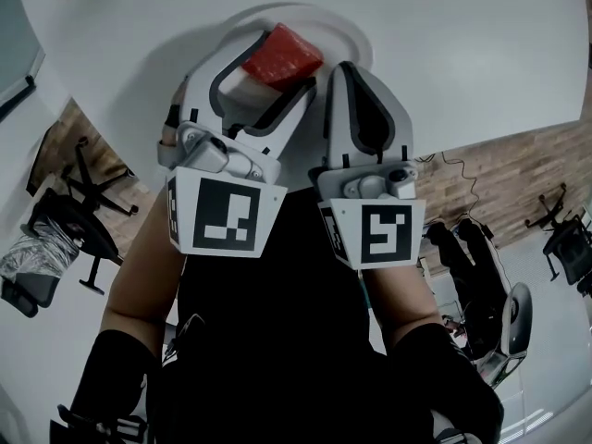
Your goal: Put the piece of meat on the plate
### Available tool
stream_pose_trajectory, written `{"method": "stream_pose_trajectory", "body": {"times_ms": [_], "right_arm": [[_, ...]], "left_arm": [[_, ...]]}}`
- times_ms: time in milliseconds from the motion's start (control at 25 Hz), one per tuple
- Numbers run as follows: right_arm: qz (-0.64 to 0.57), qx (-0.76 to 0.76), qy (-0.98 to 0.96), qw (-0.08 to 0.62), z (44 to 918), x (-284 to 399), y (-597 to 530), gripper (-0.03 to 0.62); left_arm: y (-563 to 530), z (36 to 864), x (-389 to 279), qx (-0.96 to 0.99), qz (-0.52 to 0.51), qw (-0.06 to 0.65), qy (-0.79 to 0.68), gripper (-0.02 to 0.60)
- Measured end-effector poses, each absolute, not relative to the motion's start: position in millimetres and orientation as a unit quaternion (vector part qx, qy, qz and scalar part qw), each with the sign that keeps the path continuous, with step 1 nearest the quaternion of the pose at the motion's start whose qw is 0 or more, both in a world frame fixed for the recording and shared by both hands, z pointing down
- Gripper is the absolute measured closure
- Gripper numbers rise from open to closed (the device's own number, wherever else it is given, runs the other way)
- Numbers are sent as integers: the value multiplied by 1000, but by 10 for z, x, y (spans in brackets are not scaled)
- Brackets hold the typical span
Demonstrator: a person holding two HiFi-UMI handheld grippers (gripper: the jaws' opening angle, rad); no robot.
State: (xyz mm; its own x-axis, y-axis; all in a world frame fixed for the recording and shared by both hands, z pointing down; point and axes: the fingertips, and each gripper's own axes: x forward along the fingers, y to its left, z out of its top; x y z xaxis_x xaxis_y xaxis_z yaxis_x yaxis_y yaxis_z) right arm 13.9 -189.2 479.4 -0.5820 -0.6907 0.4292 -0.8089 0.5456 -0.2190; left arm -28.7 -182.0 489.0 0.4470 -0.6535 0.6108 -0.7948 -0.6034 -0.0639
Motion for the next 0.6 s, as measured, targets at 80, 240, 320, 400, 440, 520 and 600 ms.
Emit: {"method": "stream_pose_trajectory", "body": {"times_ms": [80, 240, 320, 400, 440, 520, 600], "right_arm": [[199, 434, -866, 148, 4800, 140, -1899, 591], [202, 438, -864, 145, 4812, 157, -1927, 591], [209, 441, -861, 145, 4832, 172, -1960, 591], [213, 446, -857, 145, 4842, 216, -1999, 591], [212, 449, -856, 145, 4828, 249, -2014, 591], [210, 454, -854, 142, 4763, 318, -2028, 591], [205, 457, -855, 138, 4682, 350, -2025, 591]], "left_arm": [[-1824, 4887, -267, 845, 305, 114, -425, 301], [-1824, 4898, -254, 844, 302, 119, -426, 301], [-1832, 4912, -254, 844, 306, 120, -425, 301], [-1849, 4893, -228, 846, 301, 120, -424, 301], [-1854, 4864, -203, 848, 298, 119, -423, 301], [-1850, 4761, -146, 853, 286, 114, -422, 301], [-1838, 4624, -129, 856, 271, 107, -428, 302]]}}
